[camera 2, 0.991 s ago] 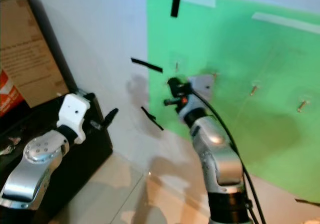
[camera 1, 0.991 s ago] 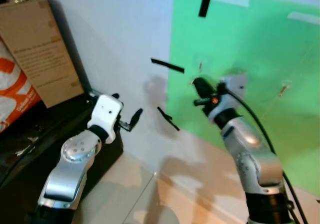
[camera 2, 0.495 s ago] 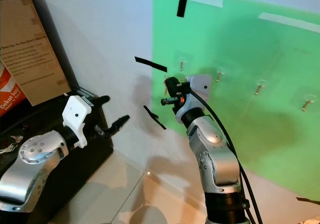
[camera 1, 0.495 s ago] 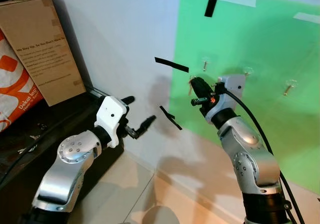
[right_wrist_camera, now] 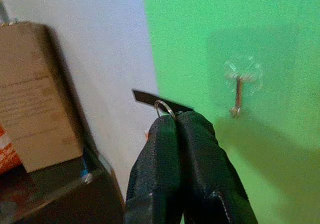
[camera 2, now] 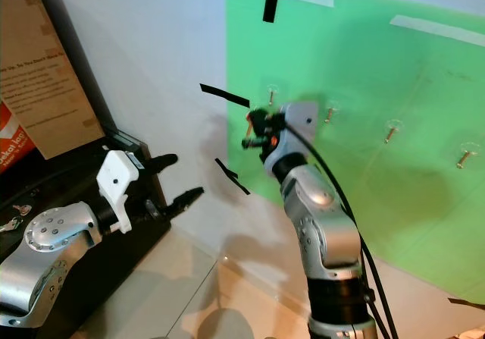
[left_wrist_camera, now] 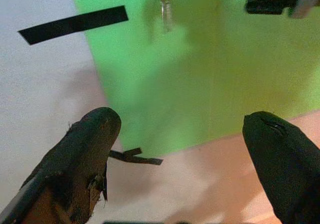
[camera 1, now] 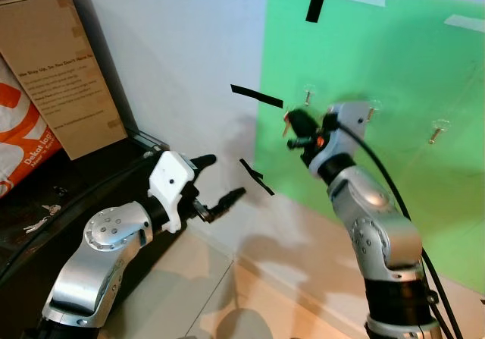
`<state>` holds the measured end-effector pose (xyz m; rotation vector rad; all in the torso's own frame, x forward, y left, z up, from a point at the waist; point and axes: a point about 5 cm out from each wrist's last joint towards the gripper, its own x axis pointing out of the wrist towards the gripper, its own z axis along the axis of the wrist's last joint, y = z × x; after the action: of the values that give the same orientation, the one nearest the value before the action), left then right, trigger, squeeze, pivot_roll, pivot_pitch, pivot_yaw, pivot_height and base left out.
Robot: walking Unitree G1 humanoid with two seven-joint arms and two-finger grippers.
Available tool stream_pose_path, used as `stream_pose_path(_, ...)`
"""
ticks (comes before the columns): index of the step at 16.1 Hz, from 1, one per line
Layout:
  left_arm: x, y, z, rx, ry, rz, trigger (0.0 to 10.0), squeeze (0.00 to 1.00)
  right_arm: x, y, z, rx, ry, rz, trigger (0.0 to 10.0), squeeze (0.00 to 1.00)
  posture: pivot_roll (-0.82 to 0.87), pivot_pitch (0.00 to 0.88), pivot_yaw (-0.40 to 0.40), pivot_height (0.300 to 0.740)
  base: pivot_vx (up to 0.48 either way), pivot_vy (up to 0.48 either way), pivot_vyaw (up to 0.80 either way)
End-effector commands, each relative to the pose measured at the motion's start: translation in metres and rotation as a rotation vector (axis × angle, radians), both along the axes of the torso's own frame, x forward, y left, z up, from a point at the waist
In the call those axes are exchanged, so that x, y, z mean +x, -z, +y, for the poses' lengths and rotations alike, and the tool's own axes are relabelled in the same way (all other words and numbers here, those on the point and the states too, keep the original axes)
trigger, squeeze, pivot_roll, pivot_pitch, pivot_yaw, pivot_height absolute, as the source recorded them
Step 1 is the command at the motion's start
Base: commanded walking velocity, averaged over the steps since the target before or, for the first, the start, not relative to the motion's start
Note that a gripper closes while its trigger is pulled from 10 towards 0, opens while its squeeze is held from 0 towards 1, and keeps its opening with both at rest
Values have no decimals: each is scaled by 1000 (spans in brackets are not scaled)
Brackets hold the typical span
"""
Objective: Hang keys on a hook
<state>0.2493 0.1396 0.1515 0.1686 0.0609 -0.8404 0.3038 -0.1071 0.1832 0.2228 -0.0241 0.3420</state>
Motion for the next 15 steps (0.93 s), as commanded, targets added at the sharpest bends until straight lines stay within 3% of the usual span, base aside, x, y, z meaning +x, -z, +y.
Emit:
stream_pose_path(1, -2, -2, -1, -6, 16, 1, 10000, 0, 3, 2, -3, 23, 21, 25, 10000, 0, -7, 0, 15, 740, 0, 0, 0)
stream_pose_path(15, -2, -4, -2, -15, 24, 2, 10000, 0, 16, 2, -13, 154, 117, 97, 10000, 0, -3, 0, 14, 740, 0, 0, 0)
